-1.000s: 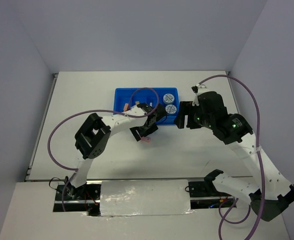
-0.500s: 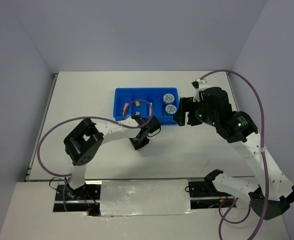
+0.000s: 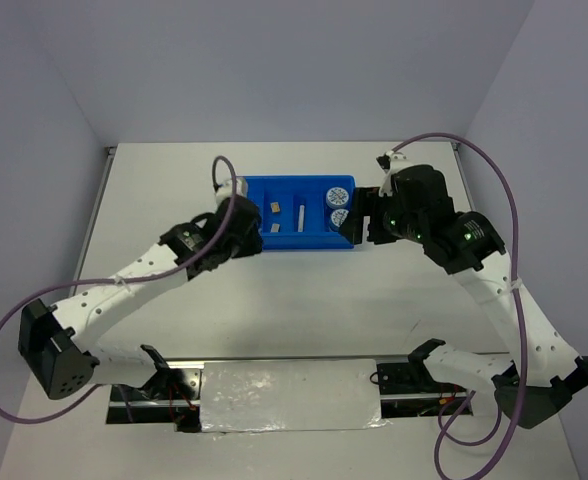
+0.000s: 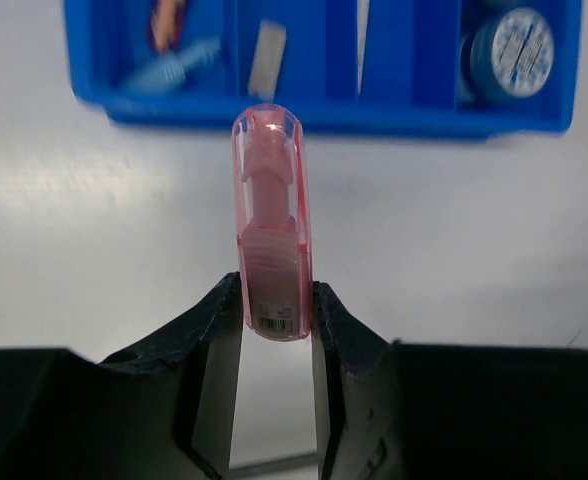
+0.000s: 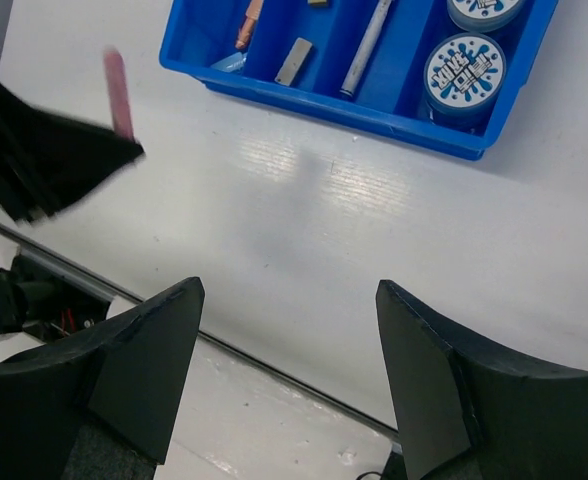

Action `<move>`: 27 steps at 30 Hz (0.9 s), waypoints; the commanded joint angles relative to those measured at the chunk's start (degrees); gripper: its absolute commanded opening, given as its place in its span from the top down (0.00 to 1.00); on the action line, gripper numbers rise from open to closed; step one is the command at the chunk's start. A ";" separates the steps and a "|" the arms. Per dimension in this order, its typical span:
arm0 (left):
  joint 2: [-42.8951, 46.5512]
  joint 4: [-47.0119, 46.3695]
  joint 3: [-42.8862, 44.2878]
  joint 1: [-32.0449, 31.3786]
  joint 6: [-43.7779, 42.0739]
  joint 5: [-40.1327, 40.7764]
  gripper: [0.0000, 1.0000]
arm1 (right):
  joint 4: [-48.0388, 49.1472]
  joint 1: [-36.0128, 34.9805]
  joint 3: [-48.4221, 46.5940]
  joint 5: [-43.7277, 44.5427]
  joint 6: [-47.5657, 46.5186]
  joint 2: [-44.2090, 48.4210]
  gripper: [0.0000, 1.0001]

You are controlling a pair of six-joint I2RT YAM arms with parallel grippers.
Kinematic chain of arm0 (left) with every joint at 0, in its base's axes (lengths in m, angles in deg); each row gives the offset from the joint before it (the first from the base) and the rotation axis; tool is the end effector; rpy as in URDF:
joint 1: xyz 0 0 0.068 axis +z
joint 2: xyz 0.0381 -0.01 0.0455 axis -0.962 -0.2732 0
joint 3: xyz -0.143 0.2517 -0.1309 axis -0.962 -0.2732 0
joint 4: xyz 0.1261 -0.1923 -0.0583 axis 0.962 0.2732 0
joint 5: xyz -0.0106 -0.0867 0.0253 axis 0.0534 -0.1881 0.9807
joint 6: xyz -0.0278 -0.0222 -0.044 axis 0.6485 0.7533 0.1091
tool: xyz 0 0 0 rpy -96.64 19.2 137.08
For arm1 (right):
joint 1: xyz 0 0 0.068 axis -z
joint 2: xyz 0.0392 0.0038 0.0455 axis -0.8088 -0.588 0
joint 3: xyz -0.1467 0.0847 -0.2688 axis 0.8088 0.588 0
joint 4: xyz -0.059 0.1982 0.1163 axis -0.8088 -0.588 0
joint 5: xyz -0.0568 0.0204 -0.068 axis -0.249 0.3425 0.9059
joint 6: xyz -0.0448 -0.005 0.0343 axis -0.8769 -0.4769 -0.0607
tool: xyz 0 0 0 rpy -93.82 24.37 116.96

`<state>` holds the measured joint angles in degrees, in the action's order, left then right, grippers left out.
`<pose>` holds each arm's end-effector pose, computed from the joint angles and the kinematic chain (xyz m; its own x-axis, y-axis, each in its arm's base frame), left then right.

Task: Sort the stationery into containers
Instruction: Place the pen in the storage box.

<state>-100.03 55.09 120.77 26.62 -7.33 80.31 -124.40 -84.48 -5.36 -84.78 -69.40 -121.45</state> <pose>0.1761 -0.1682 0.3578 -0.6710 -0.3589 -0.6488 -0.1087 0.9132 -0.3927 0.1317 0.0800 0.4439 -0.6566 0.0133 -0.7541 -0.3379 0.8887 0.3099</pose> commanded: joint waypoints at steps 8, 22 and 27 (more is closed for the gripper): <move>-17.55 -12.26 16.90 22.56 -30.56 -19.76 0.82 | 4.25 -0.17 -0.65 -2.42 4.86 -1.28 0.22; -28.11 -14.01 17.89 27.40 -28.82 -20.91 0.40 | 2.50 -0.26 3.13 -0.14 6.62 2.32 0.22; -28.47 -13.66 17.98 27.49 -27.41 -22.40 0.07 | 0.48 -0.17 0.15 1.88 5.66 1.45 0.21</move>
<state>-128.40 43.24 138.30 54.29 -35.46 59.55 -123.35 -84.48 -2.41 -84.96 -63.46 -120.38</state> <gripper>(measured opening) 0.904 0.784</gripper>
